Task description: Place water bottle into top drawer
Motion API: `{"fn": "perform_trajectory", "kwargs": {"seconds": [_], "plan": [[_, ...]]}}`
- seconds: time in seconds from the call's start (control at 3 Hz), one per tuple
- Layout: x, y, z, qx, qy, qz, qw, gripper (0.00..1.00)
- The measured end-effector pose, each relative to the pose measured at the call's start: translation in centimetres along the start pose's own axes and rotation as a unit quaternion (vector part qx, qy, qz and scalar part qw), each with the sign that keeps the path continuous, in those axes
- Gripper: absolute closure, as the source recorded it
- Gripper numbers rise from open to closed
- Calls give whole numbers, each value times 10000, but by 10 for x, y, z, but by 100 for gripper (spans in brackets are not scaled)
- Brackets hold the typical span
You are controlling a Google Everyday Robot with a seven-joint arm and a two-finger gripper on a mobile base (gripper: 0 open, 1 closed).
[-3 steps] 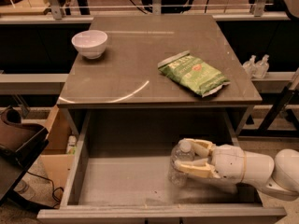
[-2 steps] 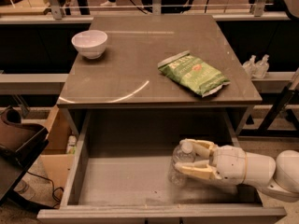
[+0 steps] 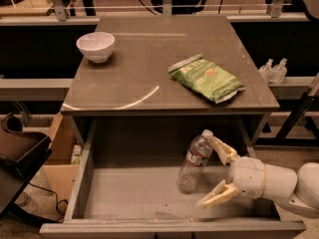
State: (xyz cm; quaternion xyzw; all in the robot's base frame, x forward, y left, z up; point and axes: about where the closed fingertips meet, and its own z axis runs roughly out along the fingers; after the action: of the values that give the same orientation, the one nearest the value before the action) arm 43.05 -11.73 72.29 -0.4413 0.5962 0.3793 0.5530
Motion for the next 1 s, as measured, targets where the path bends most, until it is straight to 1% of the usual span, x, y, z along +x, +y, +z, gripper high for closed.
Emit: {"fn": "perform_trajectory", "kwargs": {"seconds": [0.33, 0.67, 1.0], "plan": [[1, 0, -3, 31, 5, 5, 10000, 16], [1, 1, -6, 60, 11, 10, 10000, 39], [2, 1, -8, 81, 15, 13, 10000, 46]]}}
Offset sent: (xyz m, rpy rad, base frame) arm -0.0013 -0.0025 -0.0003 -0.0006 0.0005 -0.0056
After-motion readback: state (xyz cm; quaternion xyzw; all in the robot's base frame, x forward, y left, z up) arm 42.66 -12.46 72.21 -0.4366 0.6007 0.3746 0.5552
